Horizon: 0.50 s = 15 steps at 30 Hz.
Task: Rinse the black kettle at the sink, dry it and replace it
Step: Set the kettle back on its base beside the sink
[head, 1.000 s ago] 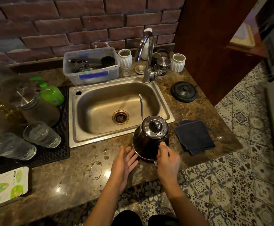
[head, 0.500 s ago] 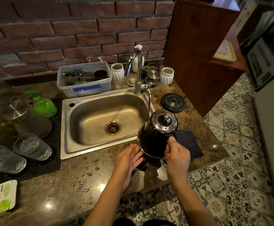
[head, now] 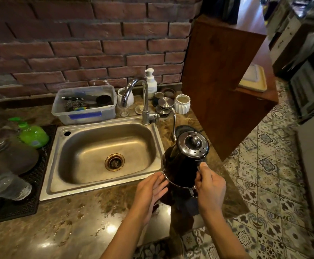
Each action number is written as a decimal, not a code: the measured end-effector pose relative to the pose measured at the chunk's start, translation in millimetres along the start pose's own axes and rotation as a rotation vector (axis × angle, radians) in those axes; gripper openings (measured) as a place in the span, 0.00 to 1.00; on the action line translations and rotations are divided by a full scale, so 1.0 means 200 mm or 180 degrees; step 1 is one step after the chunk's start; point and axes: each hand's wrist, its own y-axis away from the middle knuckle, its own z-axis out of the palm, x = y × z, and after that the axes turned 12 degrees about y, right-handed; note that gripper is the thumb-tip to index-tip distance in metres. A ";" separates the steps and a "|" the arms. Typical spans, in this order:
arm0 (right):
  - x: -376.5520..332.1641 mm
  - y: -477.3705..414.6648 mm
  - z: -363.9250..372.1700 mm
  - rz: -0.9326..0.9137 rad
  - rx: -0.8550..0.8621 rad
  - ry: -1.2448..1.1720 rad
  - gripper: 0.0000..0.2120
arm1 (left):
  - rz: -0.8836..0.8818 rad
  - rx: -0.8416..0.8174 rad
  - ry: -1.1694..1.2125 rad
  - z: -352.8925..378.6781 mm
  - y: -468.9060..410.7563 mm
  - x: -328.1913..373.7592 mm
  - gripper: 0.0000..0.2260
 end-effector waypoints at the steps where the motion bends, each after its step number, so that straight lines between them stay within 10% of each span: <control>1: 0.01 -0.05 -0.03 -0.0006 -0.0025 0.0022 0.28 | 0.0018 0.0028 0.0010 0.05 -0.02 -0.02 0.16; 15: 0.17 -0.78 -0.24 -0.0069 -0.0306 0.0008 0.24 | 0.0631 0.0645 -0.0273 0.59 -0.41 -0.14 0.11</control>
